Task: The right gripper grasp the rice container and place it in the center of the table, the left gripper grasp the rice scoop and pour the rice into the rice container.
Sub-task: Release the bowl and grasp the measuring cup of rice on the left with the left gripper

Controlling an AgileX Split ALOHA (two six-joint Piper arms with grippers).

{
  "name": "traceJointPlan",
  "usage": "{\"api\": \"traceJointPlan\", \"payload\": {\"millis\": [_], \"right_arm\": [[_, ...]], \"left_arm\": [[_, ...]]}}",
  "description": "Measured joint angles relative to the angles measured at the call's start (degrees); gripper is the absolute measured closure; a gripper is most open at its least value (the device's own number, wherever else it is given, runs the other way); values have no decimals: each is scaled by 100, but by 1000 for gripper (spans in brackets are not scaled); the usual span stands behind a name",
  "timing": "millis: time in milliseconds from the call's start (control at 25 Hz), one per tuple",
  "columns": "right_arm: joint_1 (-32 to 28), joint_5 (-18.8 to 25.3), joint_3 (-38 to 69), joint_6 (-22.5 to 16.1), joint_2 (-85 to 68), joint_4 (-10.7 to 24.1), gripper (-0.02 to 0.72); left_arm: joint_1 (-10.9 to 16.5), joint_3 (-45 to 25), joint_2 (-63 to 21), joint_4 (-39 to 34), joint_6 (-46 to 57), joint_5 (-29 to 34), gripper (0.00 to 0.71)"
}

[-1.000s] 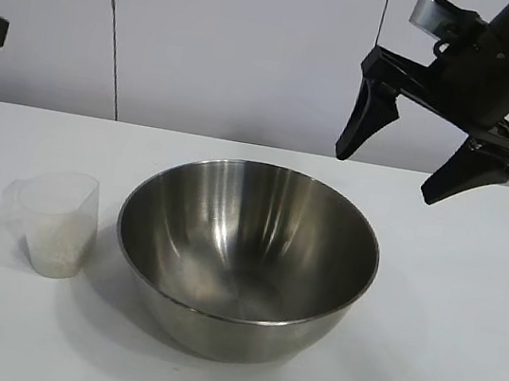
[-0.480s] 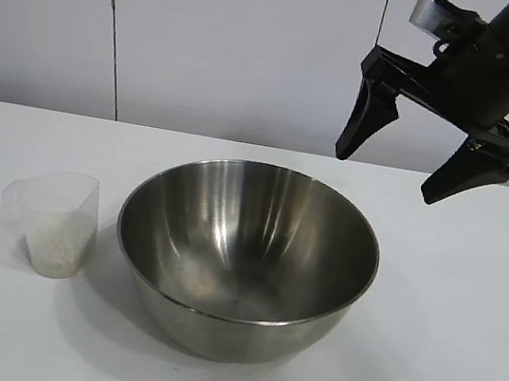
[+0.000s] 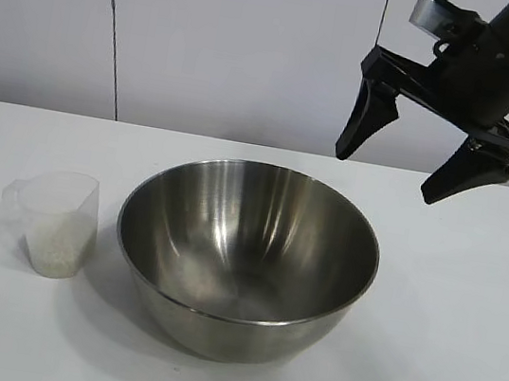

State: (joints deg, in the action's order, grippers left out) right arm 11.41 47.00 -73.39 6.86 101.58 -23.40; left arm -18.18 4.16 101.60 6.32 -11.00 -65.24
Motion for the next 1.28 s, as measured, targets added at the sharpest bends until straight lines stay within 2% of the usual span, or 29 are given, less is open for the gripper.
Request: {"api": "traceJointPlan", "payload": {"millis": [280,600,1040,1280], "right_arm": [[0,-2,0,-5,0,0,33],[0,-24,0,-5,0,0,40],[0,-63,0,-5,0,0,42],[0,-63,0,-5,0,0,42]], "left_arm": [[0,281,827,-91,0,-38,171],[36,776,842,-85,-105,-76,171],[60,818,870,-85,-307,-76,171],[60,947,1442,-85,-307,-75,171]]}}
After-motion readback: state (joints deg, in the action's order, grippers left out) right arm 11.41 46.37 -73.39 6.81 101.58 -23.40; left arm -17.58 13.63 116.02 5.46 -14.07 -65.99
